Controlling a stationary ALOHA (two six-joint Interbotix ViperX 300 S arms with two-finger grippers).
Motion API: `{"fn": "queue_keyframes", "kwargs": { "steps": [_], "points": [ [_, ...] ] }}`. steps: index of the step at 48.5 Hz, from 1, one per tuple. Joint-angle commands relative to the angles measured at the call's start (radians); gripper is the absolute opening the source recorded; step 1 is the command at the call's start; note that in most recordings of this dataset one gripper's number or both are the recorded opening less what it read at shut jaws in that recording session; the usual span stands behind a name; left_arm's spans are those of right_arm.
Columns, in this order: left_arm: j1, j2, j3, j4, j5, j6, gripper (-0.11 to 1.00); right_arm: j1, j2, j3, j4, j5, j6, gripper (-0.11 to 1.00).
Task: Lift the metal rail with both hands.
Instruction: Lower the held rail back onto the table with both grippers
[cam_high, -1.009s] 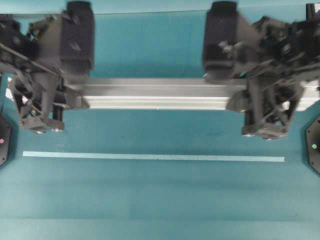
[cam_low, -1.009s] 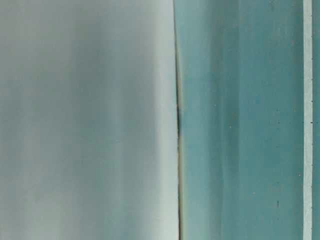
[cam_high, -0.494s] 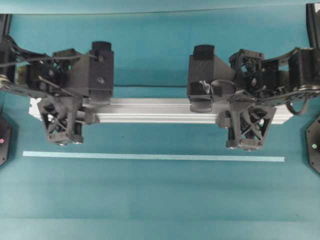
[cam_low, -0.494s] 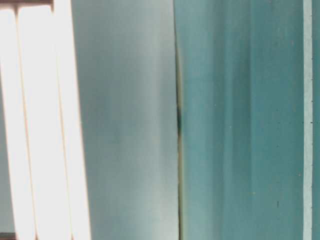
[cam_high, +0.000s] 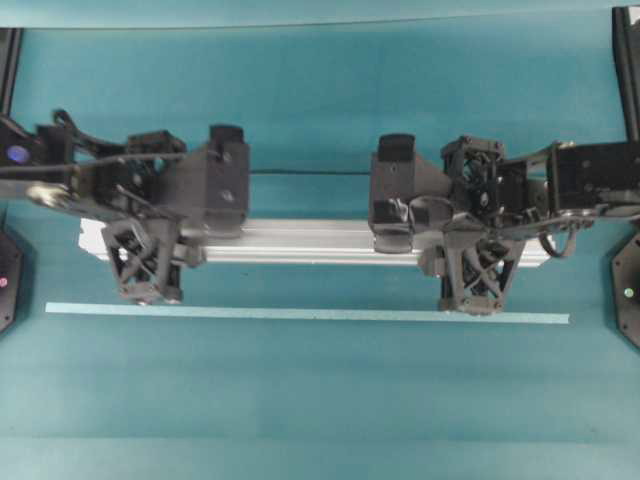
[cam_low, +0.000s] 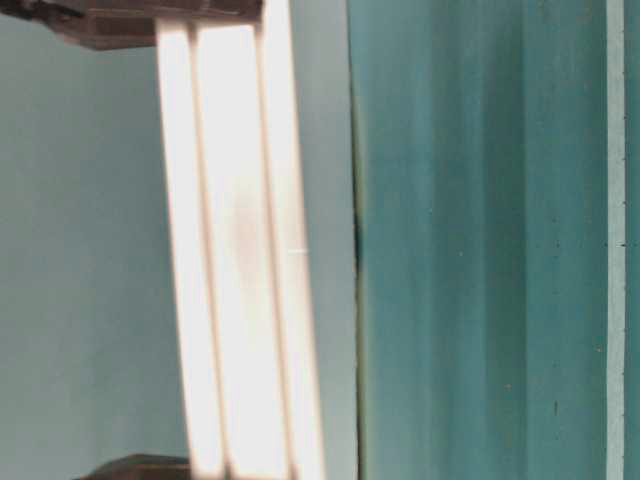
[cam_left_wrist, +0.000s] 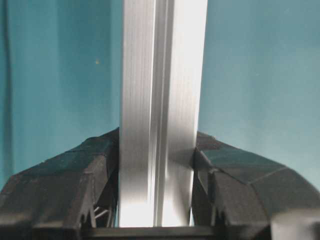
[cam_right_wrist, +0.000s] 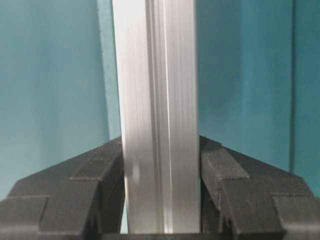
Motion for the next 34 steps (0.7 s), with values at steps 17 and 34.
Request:
{"fn": "queue_keyframes", "kwargs": {
  "steps": [17, 34],
  "points": [
    [0.009, 0.060, 0.060, 0.000, -0.149, -0.008, 0.35, 0.012, 0.051, 0.101, -0.002, -0.153, 0.017, 0.38],
    [0.006, 0.127, 0.110, 0.000, -0.252, -0.018, 0.35, 0.017, 0.104, 0.170, -0.002, -0.285, 0.023, 0.38]
  ]
}}
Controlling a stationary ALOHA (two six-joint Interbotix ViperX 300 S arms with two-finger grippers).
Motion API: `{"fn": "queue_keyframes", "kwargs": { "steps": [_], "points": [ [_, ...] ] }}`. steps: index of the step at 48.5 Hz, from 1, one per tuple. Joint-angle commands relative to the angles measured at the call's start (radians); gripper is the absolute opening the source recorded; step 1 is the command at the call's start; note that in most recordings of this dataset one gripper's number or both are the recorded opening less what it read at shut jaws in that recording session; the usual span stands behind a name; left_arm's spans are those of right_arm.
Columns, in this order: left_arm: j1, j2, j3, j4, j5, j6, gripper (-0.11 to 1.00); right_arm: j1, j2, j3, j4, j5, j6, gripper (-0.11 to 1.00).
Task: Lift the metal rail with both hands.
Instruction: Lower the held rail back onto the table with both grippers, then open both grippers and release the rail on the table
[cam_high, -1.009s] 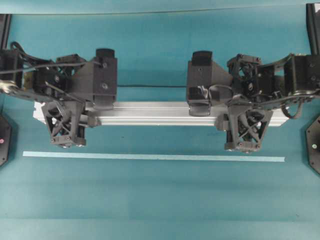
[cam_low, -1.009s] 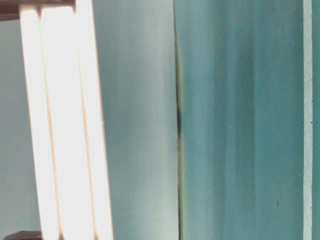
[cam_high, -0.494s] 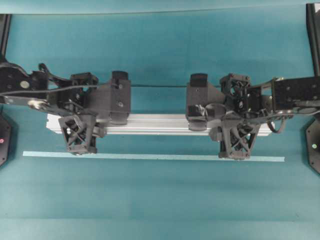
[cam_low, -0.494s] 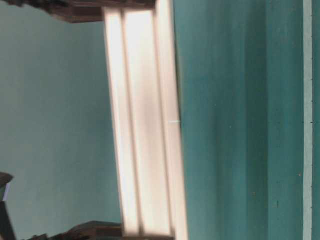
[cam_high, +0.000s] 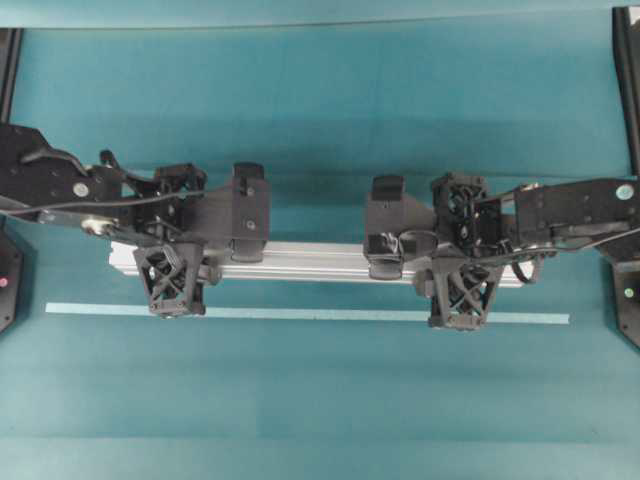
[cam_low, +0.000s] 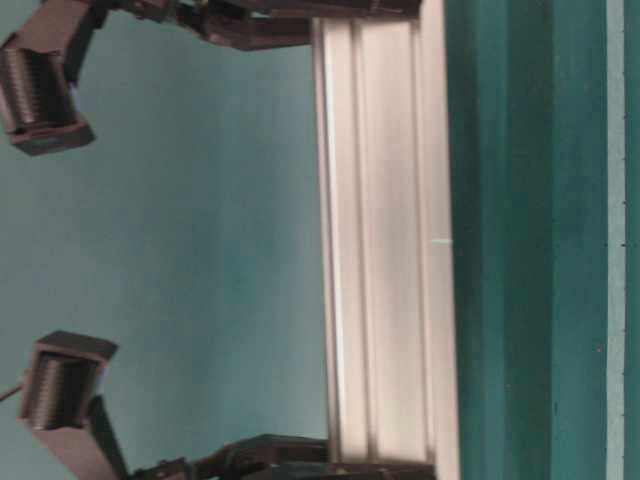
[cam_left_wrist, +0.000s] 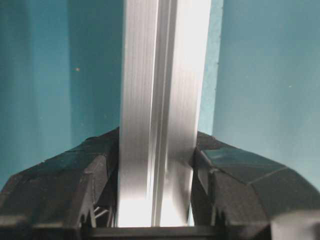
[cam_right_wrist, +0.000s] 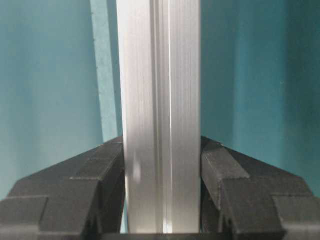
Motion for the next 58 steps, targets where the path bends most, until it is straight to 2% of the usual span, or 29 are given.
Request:
{"fn": "queue_keyframes", "kwargs": {
  "steps": [1, 17, 37, 58],
  "points": [
    [0.003, 0.009, -0.009, 0.000, -0.034, -0.012, 0.35, 0.011, 0.011, 0.006, -0.002, -0.046, 0.005, 0.38],
    [0.003, 0.041, 0.020, -0.003, -0.089, -0.014, 0.35, 0.014, 0.049, 0.032, 0.000, -0.095, 0.003, 0.38],
    [-0.008, 0.058, 0.072, 0.000, -0.189, -0.061, 0.35, 0.023, 0.087, 0.058, -0.002, -0.138, 0.002, 0.38],
    [-0.028, 0.107, 0.077, 0.000, -0.193, -0.064, 0.35, 0.031, 0.147, 0.058, -0.002, -0.181, -0.006, 0.38]
  ]
}}
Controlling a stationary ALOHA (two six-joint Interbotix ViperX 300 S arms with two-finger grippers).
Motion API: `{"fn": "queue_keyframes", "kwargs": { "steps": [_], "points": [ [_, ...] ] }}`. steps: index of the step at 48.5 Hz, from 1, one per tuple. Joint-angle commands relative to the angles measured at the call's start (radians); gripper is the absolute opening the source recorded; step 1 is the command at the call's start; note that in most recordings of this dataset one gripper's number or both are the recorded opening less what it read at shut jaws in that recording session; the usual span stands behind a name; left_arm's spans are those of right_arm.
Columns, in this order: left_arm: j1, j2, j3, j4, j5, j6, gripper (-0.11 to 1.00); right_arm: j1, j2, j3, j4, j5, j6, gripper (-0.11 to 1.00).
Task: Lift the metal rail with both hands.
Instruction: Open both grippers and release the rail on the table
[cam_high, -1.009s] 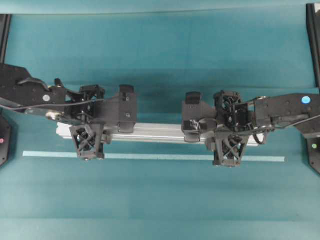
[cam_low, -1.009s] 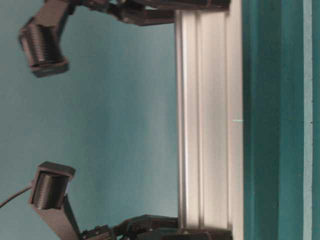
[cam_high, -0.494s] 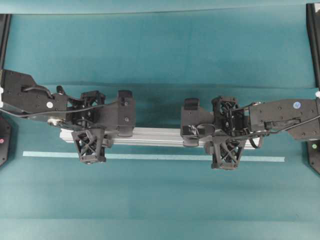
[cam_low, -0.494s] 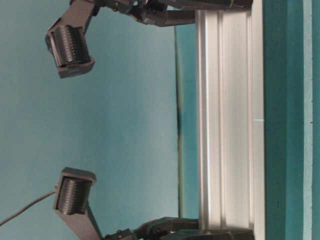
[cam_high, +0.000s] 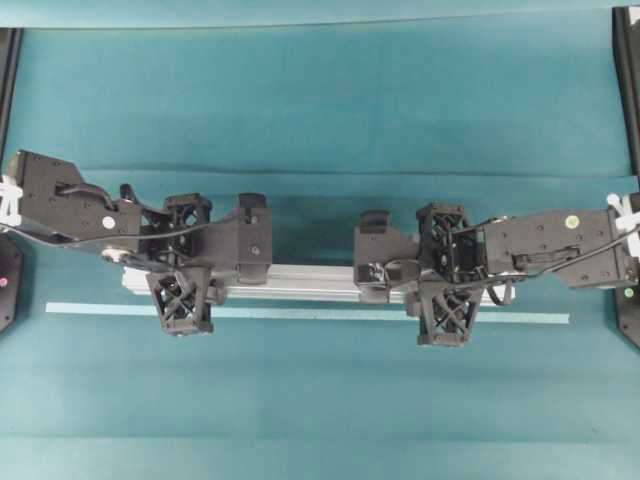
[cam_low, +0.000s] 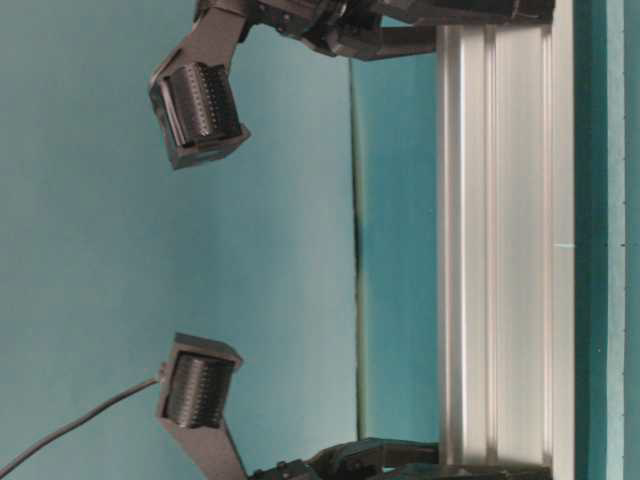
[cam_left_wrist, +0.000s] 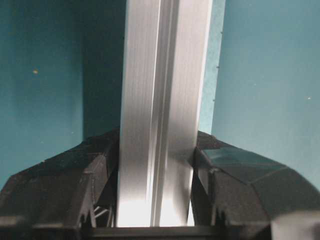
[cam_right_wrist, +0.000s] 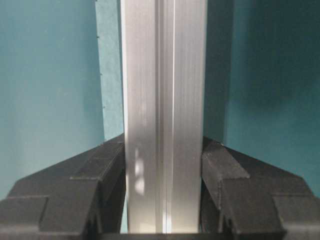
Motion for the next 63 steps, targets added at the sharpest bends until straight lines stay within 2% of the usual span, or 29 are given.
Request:
{"fn": "queue_keyframes", "kwargs": {
  "steps": [1, 10, 19, 29, 48, 63],
  "points": [
    [0.003, -0.003, -0.005, 0.000, -0.014, -0.011, 0.35, 0.011, 0.011, -0.005, -0.002, -0.015, -0.008, 0.38],
    [0.003, 0.000, -0.003, 0.000, -0.035, -0.015, 0.35, 0.011, 0.032, -0.005, -0.002, -0.018, -0.008, 0.38],
    [-0.003, 0.002, -0.003, -0.003, -0.035, -0.080, 0.35, 0.009, 0.041, -0.003, -0.003, -0.031, -0.009, 0.38],
    [-0.032, 0.003, 0.000, 0.000, -0.046, -0.087, 0.35, 0.006, 0.051, 0.003, -0.003, -0.046, -0.009, 0.38],
    [-0.021, 0.005, 0.018, 0.000, -0.118, -0.069, 0.35, 0.017, 0.052, 0.005, 0.005, -0.049, 0.003, 0.38],
    [-0.017, 0.008, 0.020, 0.000, -0.120, -0.026, 0.35, 0.028, 0.055, 0.006, 0.021, -0.049, 0.005, 0.38]
  ]
}}
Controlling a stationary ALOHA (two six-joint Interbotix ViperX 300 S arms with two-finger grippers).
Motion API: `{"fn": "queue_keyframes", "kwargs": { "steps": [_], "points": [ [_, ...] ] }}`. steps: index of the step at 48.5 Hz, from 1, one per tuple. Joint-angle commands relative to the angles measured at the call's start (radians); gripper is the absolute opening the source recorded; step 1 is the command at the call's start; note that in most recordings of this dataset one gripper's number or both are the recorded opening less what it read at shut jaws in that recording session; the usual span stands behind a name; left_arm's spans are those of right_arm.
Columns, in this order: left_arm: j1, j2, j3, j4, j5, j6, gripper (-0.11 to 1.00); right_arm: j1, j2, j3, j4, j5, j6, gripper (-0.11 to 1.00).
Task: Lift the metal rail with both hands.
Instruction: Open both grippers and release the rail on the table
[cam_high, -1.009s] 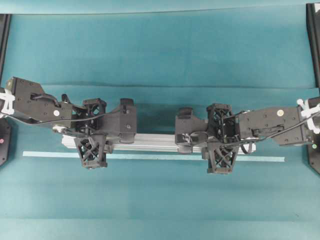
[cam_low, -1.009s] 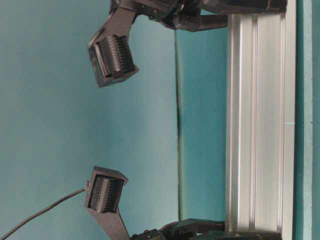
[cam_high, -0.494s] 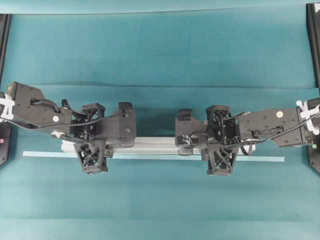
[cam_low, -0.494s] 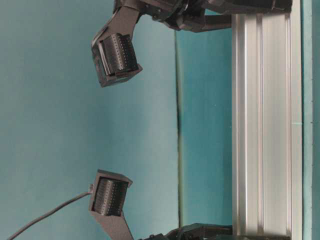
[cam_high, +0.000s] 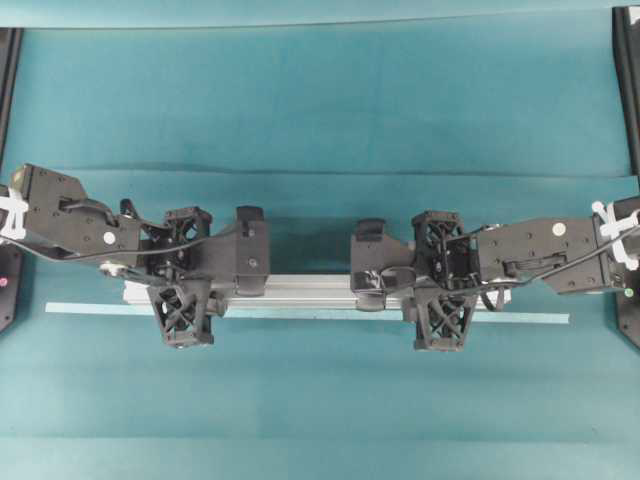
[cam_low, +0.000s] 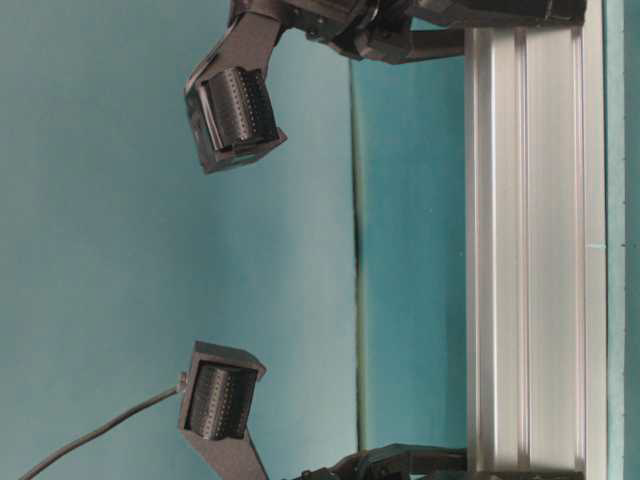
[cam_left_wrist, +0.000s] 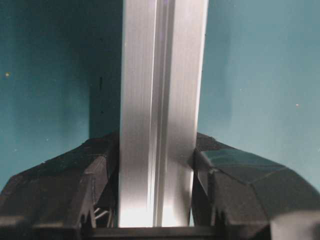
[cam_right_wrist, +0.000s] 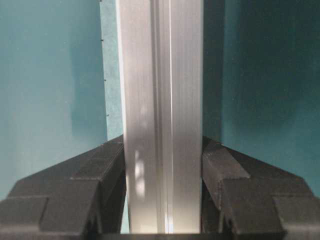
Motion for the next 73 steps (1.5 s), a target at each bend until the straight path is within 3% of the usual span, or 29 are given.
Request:
{"fn": "queue_keyframes", "kwargs": {
  "steps": [1, 16, 39, 47, 49, 56, 59, 65, 73],
  "points": [
    [0.012, -0.006, -0.012, 0.000, -0.023, 0.005, 0.35, 0.020, 0.012, -0.003, 0.008, -0.006, 0.005, 0.38],
    [0.012, -0.005, -0.015, 0.000, -0.026, 0.018, 0.35, 0.020, 0.012, 0.003, 0.008, -0.026, 0.008, 0.38],
    [0.014, -0.006, -0.012, 0.000, -0.021, 0.041, 0.36, 0.020, 0.011, 0.008, 0.051, -0.038, 0.032, 0.39],
    [0.011, -0.008, -0.009, 0.000, -0.021, 0.040, 0.36, 0.020, 0.009, 0.009, 0.055, -0.038, 0.037, 0.44],
    [0.009, -0.009, -0.008, 0.000, -0.021, 0.037, 0.42, 0.020, 0.011, 0.009, 0.055, -0.038, 0.040, 0.54],
    [0.008, -0.011, -0.005, 0.000, -0.023, 0.049, 0.83, 0.020, 0.008, 0.005, 0.054, -0.040, 0.043, 0.90],
    [0.009, -0.014, -0.005, 0.000, -0.021, 0.057, 0.94, 0.020, 0.006, 0.003, 0.055, -0.041, 0.043, 0.95],
    [0.008, -0.021, -0.002, 0.002, -0.021, 0.104, 0.90, 0.020, 0.005, 0.003, 0.054, -0.043, 0.043, 0.92],
    [0.008, -0.064, -0.002, 0.000, -0.020, 0.140, 0.94, 0.006, -0.018, 0.003, 0.054, -0.044, 0.041, 0.93]
  ]
}}
